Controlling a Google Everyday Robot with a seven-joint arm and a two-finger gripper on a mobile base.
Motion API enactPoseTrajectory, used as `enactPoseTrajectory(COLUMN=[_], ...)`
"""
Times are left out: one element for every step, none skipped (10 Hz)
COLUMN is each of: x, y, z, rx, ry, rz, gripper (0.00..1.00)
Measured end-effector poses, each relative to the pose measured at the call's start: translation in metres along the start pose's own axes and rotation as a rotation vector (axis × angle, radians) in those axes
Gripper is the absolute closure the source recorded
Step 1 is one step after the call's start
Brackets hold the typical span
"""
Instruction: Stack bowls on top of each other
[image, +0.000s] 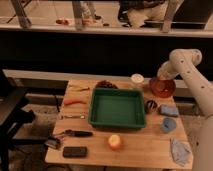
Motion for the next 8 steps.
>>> enactPoseTrajectory(x=[0.004,0.006,0.009,0.012,0.013,0.015,0.016,0.017], y=[0.000,0.000,0.000,0.000,0.000,-0.001,-0.002,-0.003], z=[0.002,0.004,0.006,0.008,0.010,0.012,0.013,0.014], rx=[0.006,0.010,0.015,0.018,0.023,0.028,0.032,0.039], ry=[0.008,0.012,0.018,0.022,0.027,0.031,0.034,0.039], rz=[0.002,0.005,0.008,0.008,0.007,0.005,0.001,-0.004], gripper=[1.00,1.00,1.00,1.00,1.00,1.00,1.00,1.00])
